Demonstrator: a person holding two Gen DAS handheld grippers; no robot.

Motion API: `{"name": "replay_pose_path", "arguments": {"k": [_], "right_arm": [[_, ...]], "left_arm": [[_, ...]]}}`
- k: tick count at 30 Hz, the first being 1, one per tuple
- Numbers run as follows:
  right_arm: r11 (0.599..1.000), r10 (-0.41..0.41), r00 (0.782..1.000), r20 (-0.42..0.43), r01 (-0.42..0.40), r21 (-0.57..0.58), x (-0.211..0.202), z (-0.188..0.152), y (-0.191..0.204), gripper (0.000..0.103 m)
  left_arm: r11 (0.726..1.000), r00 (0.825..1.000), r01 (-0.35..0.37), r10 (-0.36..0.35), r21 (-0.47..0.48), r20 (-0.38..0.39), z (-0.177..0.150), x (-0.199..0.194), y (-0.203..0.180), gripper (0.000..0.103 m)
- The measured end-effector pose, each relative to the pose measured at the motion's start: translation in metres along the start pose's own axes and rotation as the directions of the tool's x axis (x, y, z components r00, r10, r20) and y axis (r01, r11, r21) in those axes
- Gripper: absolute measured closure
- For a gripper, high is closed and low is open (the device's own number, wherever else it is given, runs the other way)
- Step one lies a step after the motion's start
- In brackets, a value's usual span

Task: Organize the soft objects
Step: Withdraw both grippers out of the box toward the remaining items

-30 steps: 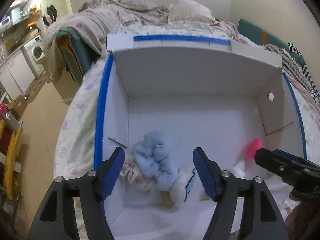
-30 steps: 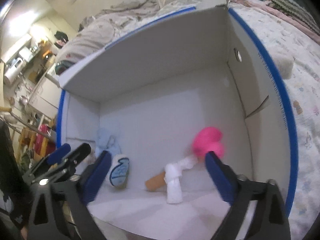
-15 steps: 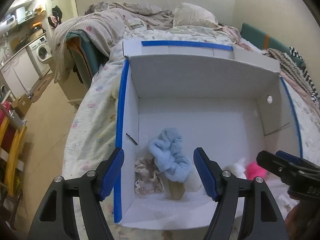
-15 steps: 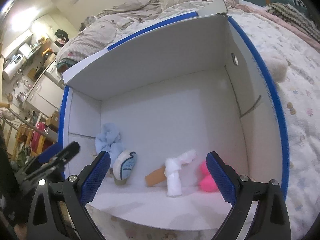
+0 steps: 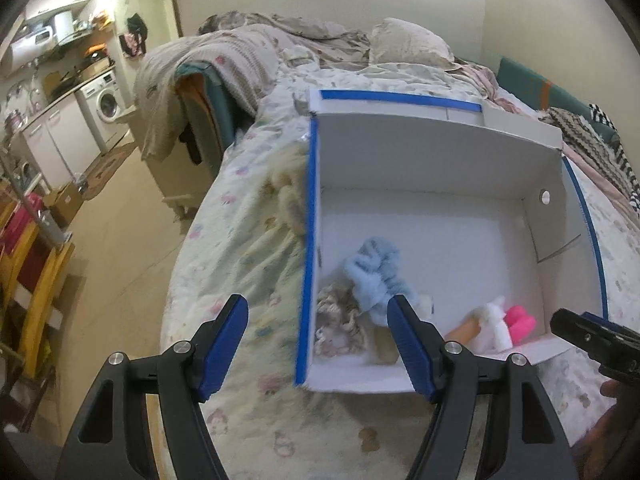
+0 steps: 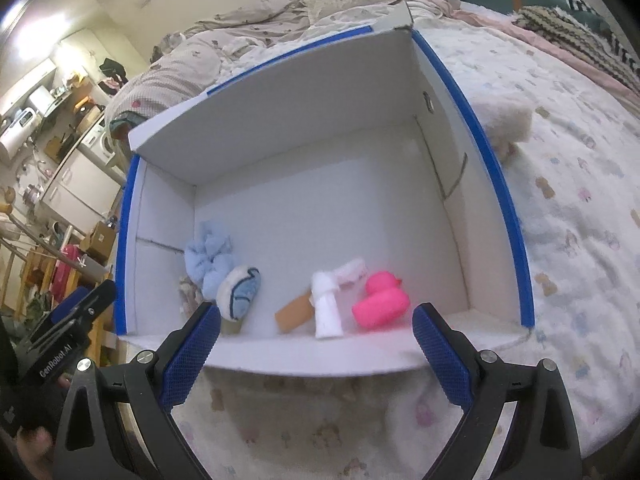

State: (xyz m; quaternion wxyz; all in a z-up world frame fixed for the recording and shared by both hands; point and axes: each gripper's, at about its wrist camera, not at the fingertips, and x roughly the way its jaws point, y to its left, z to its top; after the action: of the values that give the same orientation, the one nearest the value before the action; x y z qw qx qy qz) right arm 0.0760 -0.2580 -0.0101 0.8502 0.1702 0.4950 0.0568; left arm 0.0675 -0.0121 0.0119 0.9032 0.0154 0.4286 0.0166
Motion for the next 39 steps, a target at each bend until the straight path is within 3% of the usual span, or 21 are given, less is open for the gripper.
{"name": "replay_pose_path", "arguments": {"k": [13, 18, 24, 28, 31, 39], "right_arm": [[1.000, -0.023, 0.999, 0.043, 0.023, 0.005, -0.022, -0.019, -0.007, 0.000], [0.998, -0.027, 0.999, -0.025, 0.028, 0.056, -0.010, -0.026, -0.012, 0.000], [0.997, -0.066, 0.995, -0.080, 0.070, 0.045, 0.004, -0.029, -0.014, 0.000], [0.995, -0.057, 0.993, -0.101, 0.065, 0.080, 0.008, -0.030, -0.023, 0.000], [0.995, -0.045, 0.993, -0.108, 0.054, 0.085, 0.010, -0.029, -0.025, 0.000], [0.994, -0.059, 0.988, -0.144, 0.072, 0.088, 0.009, -0.035, -0.035, 0.000]], "left_arm": [[0.995, 0.994, -0.048, 0.038, -0.091, -0.104, -0.035, 0.009, 0.045, 0.032], [0.996, 0.995, -0.022, 0.013, -0.090, -0.097, -0.037, 0.010, 0.034, 0.026], [0.998, 0.995, 0.062, -0.062, 0.000, -0.076, -0.042, 0.008, -0.004, 0.019], [0.993, 0.986, 0.103, -0.094, 0.056, -0.140, -0.053, 0.018, -0.030, 0.019], [0.987, 0.969, 0.143, -0.123, 0.078, -0.215, -0.066, 0.032, -0.048, 0.019], [0.982, 0.932, 0.190, -0.174, 0.020, -0.316, -0.076, 0.077, -0.068, 0.019]]}}
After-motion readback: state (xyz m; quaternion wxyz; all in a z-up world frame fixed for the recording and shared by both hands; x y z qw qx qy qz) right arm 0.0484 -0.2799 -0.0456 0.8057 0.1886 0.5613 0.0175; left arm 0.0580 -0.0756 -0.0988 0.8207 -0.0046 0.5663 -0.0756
